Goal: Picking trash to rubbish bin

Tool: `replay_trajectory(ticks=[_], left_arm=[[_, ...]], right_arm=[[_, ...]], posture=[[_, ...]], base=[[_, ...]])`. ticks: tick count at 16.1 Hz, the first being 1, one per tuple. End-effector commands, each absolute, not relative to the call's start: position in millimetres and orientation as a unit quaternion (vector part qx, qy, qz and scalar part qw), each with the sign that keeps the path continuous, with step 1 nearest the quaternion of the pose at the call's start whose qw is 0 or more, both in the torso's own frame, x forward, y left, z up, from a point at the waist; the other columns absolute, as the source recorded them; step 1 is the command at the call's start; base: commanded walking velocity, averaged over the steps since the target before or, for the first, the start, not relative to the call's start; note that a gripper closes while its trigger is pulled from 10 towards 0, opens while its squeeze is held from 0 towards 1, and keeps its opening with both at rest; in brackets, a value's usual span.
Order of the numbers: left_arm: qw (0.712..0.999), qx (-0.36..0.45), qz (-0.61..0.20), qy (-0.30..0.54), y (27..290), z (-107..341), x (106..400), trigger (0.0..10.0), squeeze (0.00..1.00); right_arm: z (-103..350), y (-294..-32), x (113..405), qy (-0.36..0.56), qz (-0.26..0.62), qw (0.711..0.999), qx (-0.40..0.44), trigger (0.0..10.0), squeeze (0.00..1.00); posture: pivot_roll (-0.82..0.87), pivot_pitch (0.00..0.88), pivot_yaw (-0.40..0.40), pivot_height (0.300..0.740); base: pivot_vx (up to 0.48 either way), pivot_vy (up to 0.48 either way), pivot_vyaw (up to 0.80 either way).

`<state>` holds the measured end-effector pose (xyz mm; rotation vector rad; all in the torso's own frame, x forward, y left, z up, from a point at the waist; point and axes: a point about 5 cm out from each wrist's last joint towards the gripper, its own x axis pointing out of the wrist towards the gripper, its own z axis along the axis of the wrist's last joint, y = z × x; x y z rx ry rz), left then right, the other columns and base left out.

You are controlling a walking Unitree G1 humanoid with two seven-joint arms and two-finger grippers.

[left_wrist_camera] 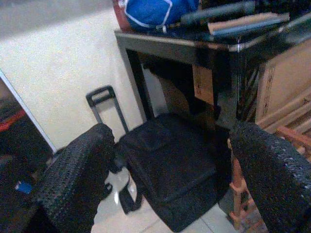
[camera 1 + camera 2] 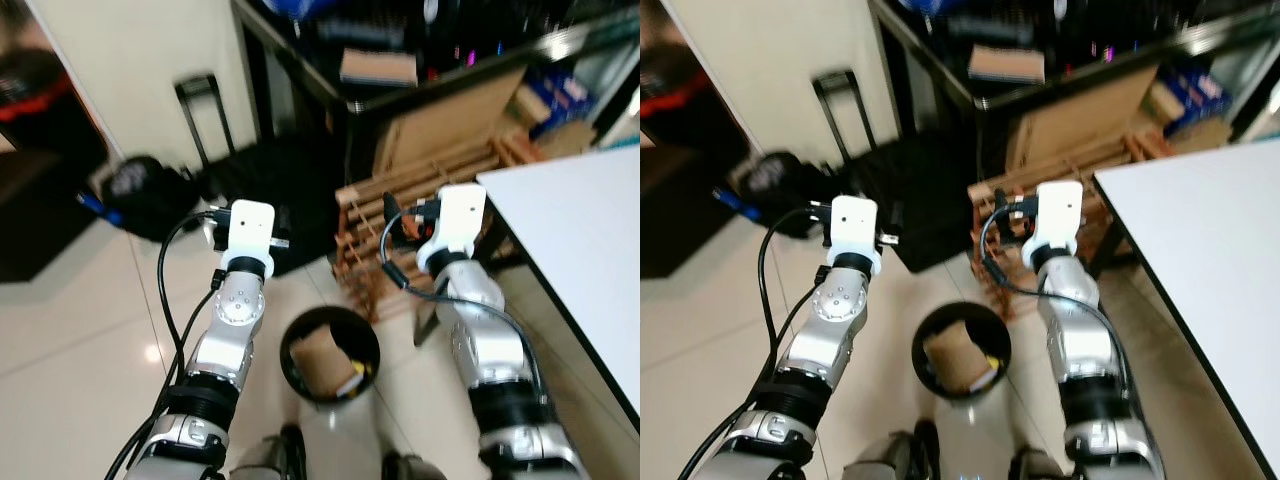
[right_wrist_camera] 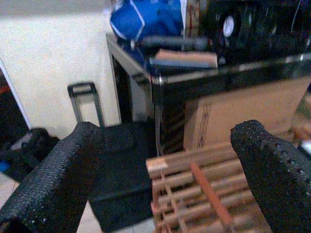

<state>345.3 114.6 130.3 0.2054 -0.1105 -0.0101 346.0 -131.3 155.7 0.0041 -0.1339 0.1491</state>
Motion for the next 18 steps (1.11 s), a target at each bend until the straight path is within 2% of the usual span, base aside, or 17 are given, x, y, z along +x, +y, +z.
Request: replay_trajectory(ticks=[1, 5, 13, 18], left_arm=[[0.993, 0.109, -0.001, -0.054, 116, 131, 344, 10.0, 0.00], [0.991, 0.122, -0.010, -0.052, 117, 129, 344, 10.0, 0.00], [0.996, 0.085, -0.008, -0.025, 119, 117, 340, 10.0, 0.00], [0.996, 0.085, 0.004, -0.009, 120, 113, 340, 10.0, 0.00]], right_arm=[[157, -135, 351, -0.074, 0.068, 0.995, 0.000, 10.0, 0.00], [154, -164, 365, -0.065, 0.015, 0.997, -0.023, 10.0, 0.00], [135, -157, 356, -0.048, 0.025, 0.998, -0.012, 10.0, 0.00], [134, -154, 353, -0.048, 0.032, 0.998, -0.008, 10.0, 0.00]], posture=[[-0.07, 0.055, 0.065, 0.740], [-0.08, 0.004, 0.065, 0.740], [-0.07, 0.030, 0.043, 0.740], [-0.07, 0.069, 0.027, 0.740]], base=[[0.000, 0.000, 0.00], [0.000, 0.000, 0.00], [0.000, 0.000, 0.00], [0.394, 0.000, 0.00]])
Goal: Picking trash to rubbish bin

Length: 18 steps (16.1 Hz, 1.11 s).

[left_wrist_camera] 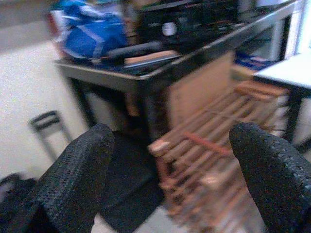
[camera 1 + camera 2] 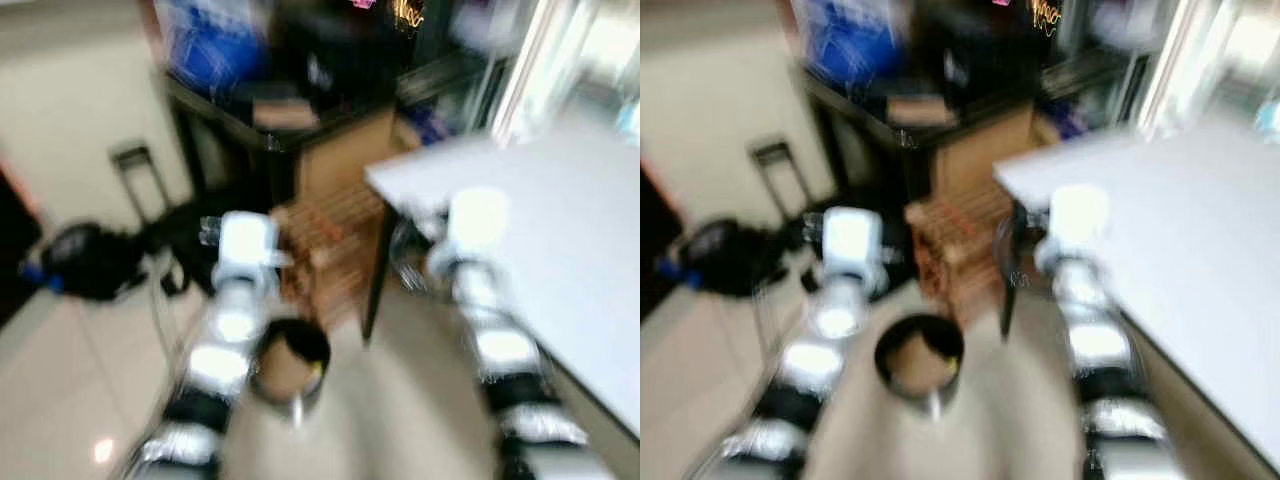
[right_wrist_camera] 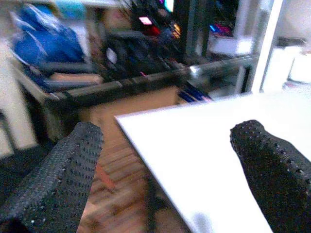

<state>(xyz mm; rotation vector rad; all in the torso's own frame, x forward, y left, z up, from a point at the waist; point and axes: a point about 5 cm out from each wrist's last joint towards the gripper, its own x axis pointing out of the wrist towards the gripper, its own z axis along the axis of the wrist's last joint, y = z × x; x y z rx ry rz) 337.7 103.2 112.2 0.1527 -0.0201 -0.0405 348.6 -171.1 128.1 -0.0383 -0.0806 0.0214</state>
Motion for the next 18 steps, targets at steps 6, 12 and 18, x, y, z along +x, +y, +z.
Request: replay_trajectory(ticks=[6, 12, 18], left_arm=[[0.996, 0.077, -0.023, -0.028, 110, 118, 339, 10.0, 0.00], [0.996, 0.078, -0.029, -0.030, 108, 119, 340, 10.0, 0.00], [0.996, 0.078, -0.033, -0.028, 108, 118, 338, 10.0, 0.00]], right_arm=[[134, -150, 352, -0.043, 0.040, 0.998, -0.006, 10.0, 0.00], [134, -147, 352, -0.043, 0.047, 0.998, -0.005, 10.0, 0.00], [133, -146, 351, -0.042, 0.052, 0.998, -0.007, 10.0, 0.00]], posture=[[-0.07, 0.084, 0.024, 0.740], [-0.07, 0.068, 0.028, 0.740], [-0.07, 0.053, 0.033, 0.740]], base=[[0.192, 0.000, 0.00], [0.000, 0.000, 0.00], [0.000, 0.000, 0.00]])
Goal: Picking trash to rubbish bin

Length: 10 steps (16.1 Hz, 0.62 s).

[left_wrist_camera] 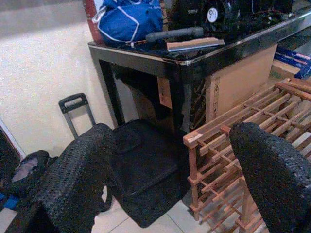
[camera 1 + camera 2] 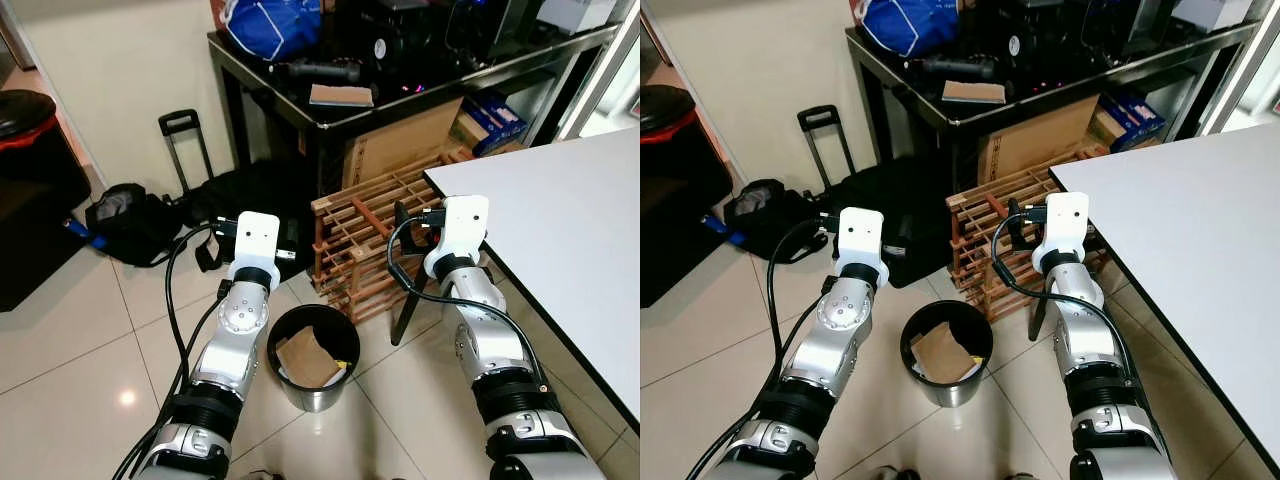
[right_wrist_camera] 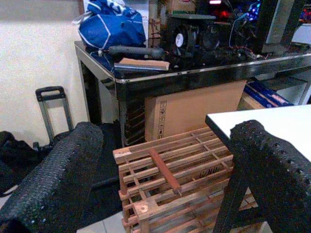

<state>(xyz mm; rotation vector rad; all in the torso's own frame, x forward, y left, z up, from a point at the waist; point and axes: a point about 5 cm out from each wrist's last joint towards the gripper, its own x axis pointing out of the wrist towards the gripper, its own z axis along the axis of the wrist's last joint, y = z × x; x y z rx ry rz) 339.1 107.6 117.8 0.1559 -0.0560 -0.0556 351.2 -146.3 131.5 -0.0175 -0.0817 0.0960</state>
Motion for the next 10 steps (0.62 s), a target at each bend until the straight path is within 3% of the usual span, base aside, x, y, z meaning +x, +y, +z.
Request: replay_trajectory(ticks=[1, 10], left_arm=[[0.996, 0.078, -0.033, -0.029, 107.7, 118.3, 338.7, 10.0, 0.00], [0.995, 0.082, -0.035, -0.031, 108.5, 120.4, 341.2, 10.0, 0.00]], right_arm=[[132.6, -146.0, 351.2, -0.042, 0.052, 0.998, -0.007, 10.0, 0.00], [134.2, -143.1, 351.8, -0.047, 0.054, 0.997, -0.005, 10.0, 0.00]], posture=[[-0.07, 0.050, 0.035, 0.740], [-0.08, 0.037, 0.043, 0.740]], base=[[0.000, 0.000, 0.00], [0.000, 0.000, 0.00]])
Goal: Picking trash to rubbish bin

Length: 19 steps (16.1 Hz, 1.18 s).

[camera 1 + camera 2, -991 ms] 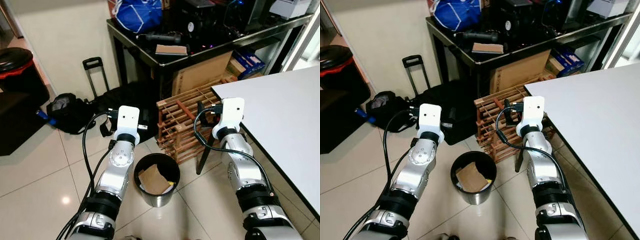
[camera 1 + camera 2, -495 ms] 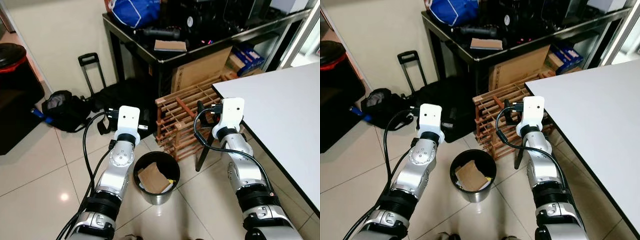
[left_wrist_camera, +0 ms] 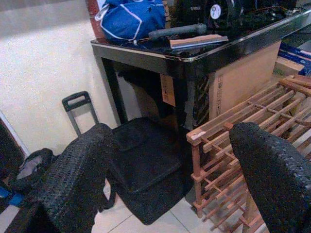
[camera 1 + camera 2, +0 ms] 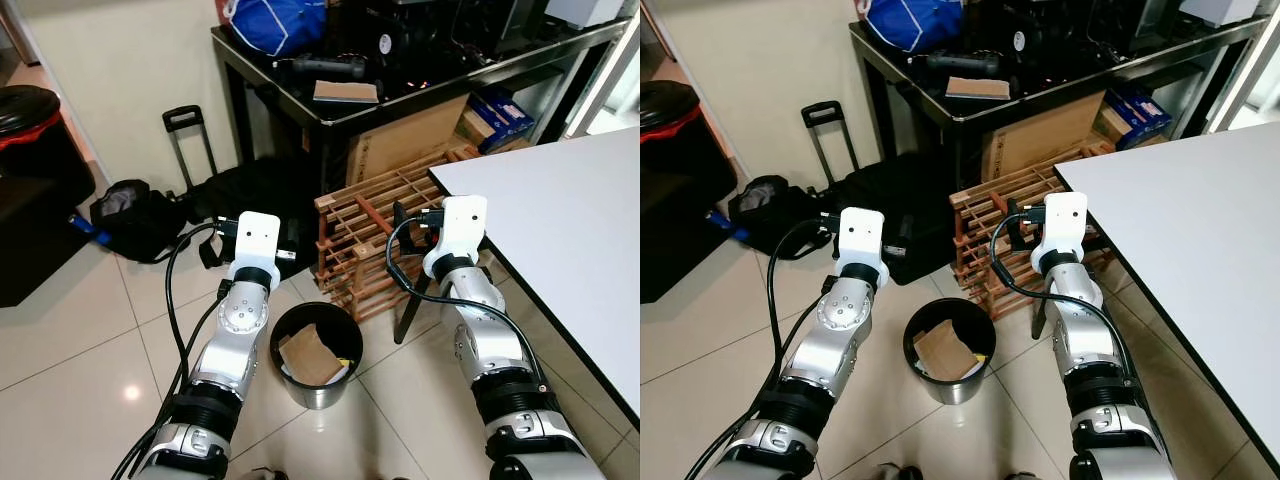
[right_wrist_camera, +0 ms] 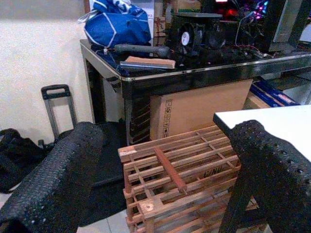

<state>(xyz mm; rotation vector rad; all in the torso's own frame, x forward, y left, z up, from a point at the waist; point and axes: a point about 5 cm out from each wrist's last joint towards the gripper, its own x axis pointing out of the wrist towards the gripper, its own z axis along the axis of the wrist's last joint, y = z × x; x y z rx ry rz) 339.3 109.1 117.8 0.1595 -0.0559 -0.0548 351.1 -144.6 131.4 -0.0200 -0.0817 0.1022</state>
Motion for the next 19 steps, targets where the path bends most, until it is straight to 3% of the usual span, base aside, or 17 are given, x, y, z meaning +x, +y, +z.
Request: replay_trajectory(ticks=[1, 8, 19], left_arm=[[0.995, 0.083, -0.035, -0.032, 108.5, 121.0, 341.6, 10.0, 0.00], [0.995, 0.085, -0.034, -0.034, 108.7, 123.5, 343.5, 10.0, 0.00], [0.995, 0.088, -0.040, -0.035, 108.2, 123.7, 344.3, 10.0, 0.00]], right_arm=[[134.1, -143.0, 351.7, -0.046, 0.054, 0.997, -0.005, 10.0, 0.00], [132.1, -144.1, 353.0, -0.037, 0.047, 0.998, 0.003, 10.0, 0.00], [130.8, -142.7, 353.7, -0.033, 0.049, 0.998, 0.001, 10.0, 0.00]], posture=[[-0.08, 0.037, 0.043, 0.740], [-0.07, 0.056, 0.038, 0.740], [-0.07, 0.045, 0.042, 0.740]], base=[[0.000, 0.000, 0.00], [0.000, 0.000, 0.00], [0.000, 0.000, -0.80]])
